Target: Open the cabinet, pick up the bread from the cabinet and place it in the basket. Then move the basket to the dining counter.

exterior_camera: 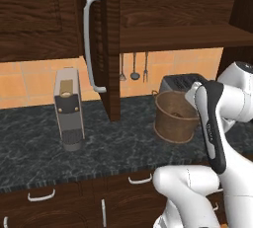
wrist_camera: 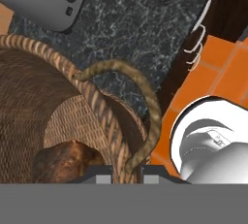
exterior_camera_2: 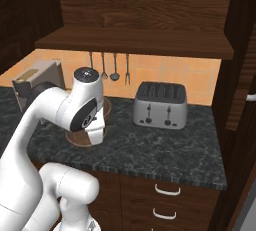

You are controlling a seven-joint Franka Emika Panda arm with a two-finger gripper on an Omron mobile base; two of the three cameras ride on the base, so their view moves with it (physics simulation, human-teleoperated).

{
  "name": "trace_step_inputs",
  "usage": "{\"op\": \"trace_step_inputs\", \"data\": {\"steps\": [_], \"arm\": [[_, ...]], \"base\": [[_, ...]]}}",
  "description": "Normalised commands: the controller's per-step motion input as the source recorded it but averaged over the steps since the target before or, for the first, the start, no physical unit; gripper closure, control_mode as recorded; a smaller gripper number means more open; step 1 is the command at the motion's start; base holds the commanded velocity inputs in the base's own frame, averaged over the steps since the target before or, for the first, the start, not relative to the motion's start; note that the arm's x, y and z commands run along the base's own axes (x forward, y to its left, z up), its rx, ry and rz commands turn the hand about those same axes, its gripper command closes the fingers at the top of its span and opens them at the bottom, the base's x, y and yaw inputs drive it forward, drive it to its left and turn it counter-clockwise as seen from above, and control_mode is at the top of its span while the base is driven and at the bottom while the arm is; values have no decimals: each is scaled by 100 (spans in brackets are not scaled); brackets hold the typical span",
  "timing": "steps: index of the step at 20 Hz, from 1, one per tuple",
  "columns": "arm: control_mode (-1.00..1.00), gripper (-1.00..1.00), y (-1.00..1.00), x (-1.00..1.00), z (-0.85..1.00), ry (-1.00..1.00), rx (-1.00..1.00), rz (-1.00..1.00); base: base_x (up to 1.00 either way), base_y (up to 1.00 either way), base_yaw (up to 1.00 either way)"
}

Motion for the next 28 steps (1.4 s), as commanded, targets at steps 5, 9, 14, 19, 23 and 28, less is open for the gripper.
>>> {"op": "trace_step_inputs", "data": {"steps": [5,9,14,19,23,28], "arm": [[100,100,0,0,0,0,0,0],[100,100,0,0,0,0,0,0],[100,100,0,0,0,0,0,0],[100,100,0,0,0,0,0,0],[100,100,0,0,0,0,0,0],[100,100,0,0,0,0,0,0]], "base": [[-72,0,-1],[-89,0,2],[-88,7,32],[-71,34,64],[-62,47,86],[-57,60,89]]}}
